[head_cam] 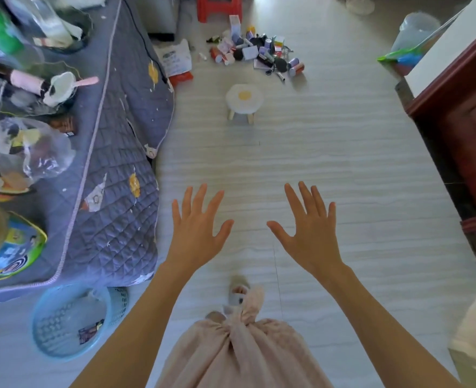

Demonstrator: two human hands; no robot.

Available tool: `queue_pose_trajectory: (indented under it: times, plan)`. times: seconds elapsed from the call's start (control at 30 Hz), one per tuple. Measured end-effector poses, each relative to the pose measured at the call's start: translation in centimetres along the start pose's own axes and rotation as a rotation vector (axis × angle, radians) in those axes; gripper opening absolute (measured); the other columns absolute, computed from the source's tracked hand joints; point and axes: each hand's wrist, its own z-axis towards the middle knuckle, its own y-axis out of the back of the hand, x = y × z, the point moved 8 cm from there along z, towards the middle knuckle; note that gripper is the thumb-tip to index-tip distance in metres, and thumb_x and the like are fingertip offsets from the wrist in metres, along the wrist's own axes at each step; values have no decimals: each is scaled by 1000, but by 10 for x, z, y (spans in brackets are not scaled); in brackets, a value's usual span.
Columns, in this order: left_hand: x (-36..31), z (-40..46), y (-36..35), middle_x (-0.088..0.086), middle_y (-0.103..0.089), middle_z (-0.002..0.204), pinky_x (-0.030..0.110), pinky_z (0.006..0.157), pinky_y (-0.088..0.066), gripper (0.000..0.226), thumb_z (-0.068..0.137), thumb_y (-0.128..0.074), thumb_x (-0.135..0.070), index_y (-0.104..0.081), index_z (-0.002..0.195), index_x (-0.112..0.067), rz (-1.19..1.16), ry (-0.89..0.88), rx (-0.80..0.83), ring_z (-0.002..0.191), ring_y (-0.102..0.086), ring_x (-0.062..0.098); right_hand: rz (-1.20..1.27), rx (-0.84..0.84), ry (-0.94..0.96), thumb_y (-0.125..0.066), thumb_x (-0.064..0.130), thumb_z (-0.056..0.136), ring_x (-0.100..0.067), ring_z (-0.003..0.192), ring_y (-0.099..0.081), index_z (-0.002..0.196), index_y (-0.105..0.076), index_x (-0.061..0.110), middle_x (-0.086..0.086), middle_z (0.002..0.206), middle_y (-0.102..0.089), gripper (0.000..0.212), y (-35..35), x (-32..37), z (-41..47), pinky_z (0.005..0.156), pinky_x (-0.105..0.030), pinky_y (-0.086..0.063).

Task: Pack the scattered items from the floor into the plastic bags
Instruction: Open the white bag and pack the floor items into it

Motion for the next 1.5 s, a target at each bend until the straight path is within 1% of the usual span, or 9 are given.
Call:
queue_pose_trajectory:
  times: [0.37, 0.53, 0.7, 0.83, 1.0, 1.1, 1.17, 1.23, 1.5]
  plan:
    - [46, 222, 10, 10, -20, 154, 56, 112, -2, 74, 79, -20, -62, -33, 142, -25, -50, 68, 10, 143, -4, 34, -9, 43, 56, -21, 67, 81, -28, 145, -8, 147, -16, 25, -9, 156, -16, 78, -6, 8, 227, 113, -56, -7]
    - [75, 352, 20, 11, -16, 155, 56, 112, -1, 79, 76, -17, -64, -30, 143, -26, -53, 53, 36, 143, 0, 35, -41, 55, 29, -24, 65, 82, -31, 143, -15, 147, -21, 22, -11, 154, -22, 78, -6, 15, 353, 111, -59, -15]
    - [93, 476, 52, 10, -14, 155, 52, 112, 7, 81, 75, -14, -64, -29, 144, -24, -39, 46, 14, 144, 4, 33, -13, 27, 58, -22, 66, 82, -28, 145, -10, 147, -17, 24, -9, 156, -17, 78, 12, 32, 475, 113, -55, -8]
    - [107, 556, 60, 9, -13, 156, 52, 112, 6, 81, 74, -13, -64, -28, 144, -25, -25, 50, 26, 144, 5, 32, 12, 31, 68, -22, 66, 82, -28, 145, -9, 147, -13, 25, -9, 156, -16, 78, 11, 36, 559, 113, -55, -6]
    - [131, 648, 62, 9, -12, 156, 53, 113, 6, 81, 75, -13, -65, -26, 145, -26, -21, 111, 42, 144, 7, 31, 18, 66, 100, -24, 65, 82, -30, 144, -12, 147, -17, 22, -10, 155, -18, 78, 5, 35, 665, 112, -54, -7]
    - [143, 720, 65, 9, -11, 156, 54, 113, 4, 69, 85, -29, -60, -25, 145, -27, -3, 165, 53, 144, 7, 31, 26, 59, 145, -25, 64, 81, -31, 144, -14, 146, -22, 20, -11, 154, -21, 79, 8, 36, 743, 112, -56, -8]
    - [147, 770, 73, 9, -11, 156, 54, 113, 2, 64, 89, -37, -54, -25, 145, -26, 9, 191, 43, 144, 6, 31, 38, 70, 161, -20, 66, 79, -28, 145, -8, 147, -18, 23, -9, 156, -16, 81, 14, 38, 798, 114, -53, -4]
    - [148, 817, 82, 10, -12, 156, 55, 113, 2, 68, 84, -31, -55, -26, 145, -26, 10, 182, 40, 144, 5, 32, 41, 67, 166, -17, 68, 78, -26, 146, -5, 148, -15, 25, -7, 157, -13, 82, 23, 40, 846, 115, -51, -2]
    - [189, 963, 114, 12, -18, 154, 55, 112, -1, 78, 78, -17, -61, -29, 144, -22, -8, 202, -42, 143, -2, 35, 25, 75, 237, -21, 66, 79, -29, 145, -13, 146, -24, 22, -10, 154, -22, 81, 26, 70, 1014, 114, -51, -2]
